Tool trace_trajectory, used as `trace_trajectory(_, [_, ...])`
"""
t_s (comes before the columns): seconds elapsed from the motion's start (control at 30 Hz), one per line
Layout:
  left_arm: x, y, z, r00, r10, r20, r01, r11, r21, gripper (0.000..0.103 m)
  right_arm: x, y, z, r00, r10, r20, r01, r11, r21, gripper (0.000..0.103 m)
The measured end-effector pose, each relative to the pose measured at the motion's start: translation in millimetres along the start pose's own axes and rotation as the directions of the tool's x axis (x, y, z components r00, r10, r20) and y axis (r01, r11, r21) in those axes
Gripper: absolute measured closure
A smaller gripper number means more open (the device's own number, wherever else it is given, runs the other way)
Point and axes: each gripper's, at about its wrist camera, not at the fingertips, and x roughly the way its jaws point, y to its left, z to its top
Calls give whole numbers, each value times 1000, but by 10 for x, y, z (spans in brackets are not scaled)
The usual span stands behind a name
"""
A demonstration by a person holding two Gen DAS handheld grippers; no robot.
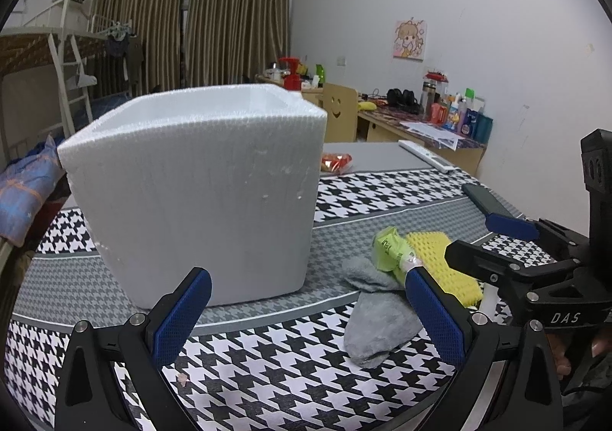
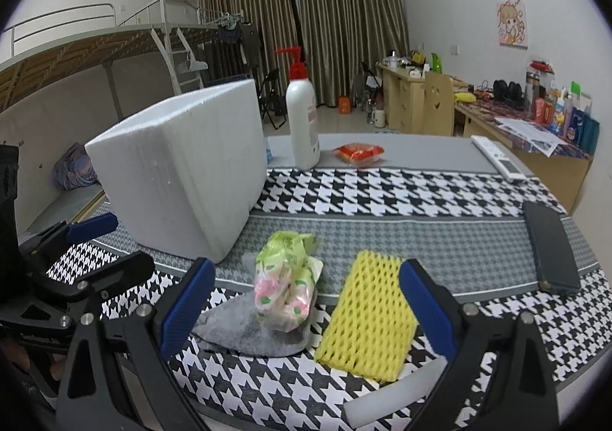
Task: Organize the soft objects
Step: 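Lower the right tool onto the green-and-pink tissue packet and close it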
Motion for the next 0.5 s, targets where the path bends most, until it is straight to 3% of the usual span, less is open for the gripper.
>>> trace_trajectory(0.33, [89,102,-60,999,21,-32,-22,1000,-20,1,181,-16,-80,998,29,-51,-28,999,23,5])
trace_trajectory(0.5, [123,103,-69,999,22,-39,-22,1000,-21,1,268,-28,-95,995,50,-83,-48,998,33,16])
